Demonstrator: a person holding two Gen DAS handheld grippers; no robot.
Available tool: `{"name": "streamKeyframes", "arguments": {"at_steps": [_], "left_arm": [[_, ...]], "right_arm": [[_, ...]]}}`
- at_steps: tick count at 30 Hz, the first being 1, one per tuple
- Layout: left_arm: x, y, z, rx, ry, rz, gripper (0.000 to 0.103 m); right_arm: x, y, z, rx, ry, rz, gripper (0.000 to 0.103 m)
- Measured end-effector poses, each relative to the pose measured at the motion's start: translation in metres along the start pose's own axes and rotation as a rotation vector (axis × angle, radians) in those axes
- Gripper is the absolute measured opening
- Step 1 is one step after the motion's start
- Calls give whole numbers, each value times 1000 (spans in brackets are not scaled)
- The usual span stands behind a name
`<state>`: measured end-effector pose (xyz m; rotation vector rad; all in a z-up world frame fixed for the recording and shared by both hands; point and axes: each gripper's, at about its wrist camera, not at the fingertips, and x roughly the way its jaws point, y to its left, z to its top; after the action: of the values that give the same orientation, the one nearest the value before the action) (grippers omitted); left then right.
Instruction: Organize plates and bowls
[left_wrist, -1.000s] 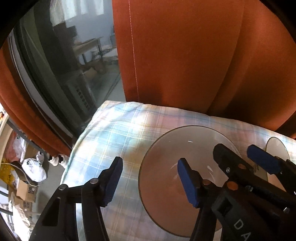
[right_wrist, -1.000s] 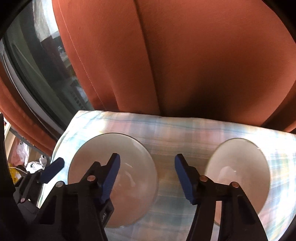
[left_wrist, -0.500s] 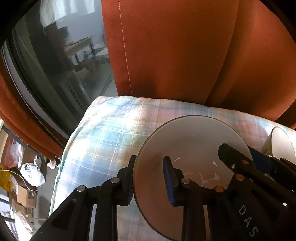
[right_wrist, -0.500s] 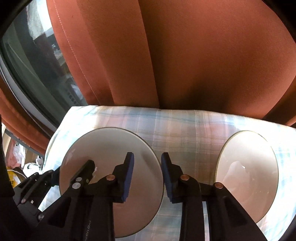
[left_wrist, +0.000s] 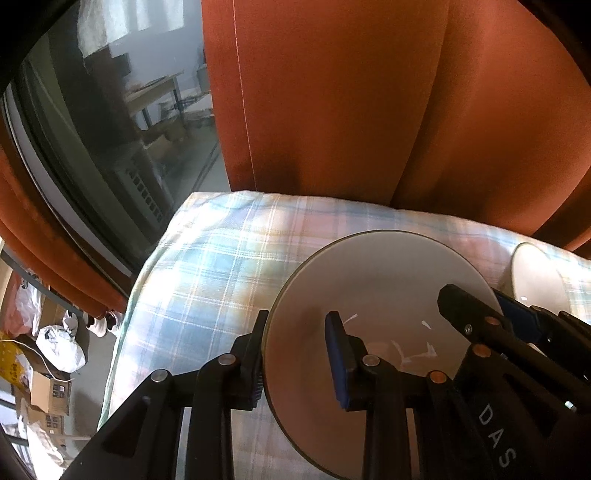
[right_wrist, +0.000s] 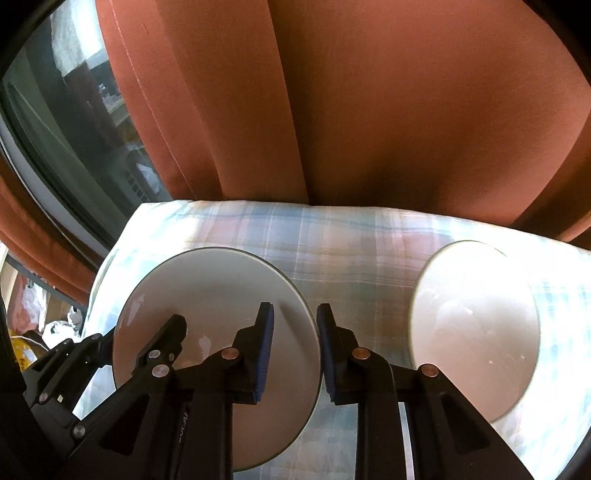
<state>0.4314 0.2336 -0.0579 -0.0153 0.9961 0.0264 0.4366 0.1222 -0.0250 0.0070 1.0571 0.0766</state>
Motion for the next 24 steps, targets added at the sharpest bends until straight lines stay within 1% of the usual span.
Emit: {"name": "streamKeyframes", "arguments": {"at_steps": [5, 11, 17, 20, 24], "left_arm": [[-25, -3, 1, 9, -23, -18, 27], [-62, -10, -1, 37, -78, -49, 27], [-97, -22, -13, 51, -114, -62, 27], [-111, -30, -22, 51, -118, -59, 27], [-127, -45, -36, 60, -125, -54, 27]], "right_arm": [[-25, -1, -2, 4, -21, -11, 28], [-67, -3, -7, 18, -70, -41, 28], [-107, -9, -18, 32, -110, -56, 28], [-125, -16, -28, 42, -131, -58, 28], [-144, -31, -45, 50, -136, -53, 28]]}}
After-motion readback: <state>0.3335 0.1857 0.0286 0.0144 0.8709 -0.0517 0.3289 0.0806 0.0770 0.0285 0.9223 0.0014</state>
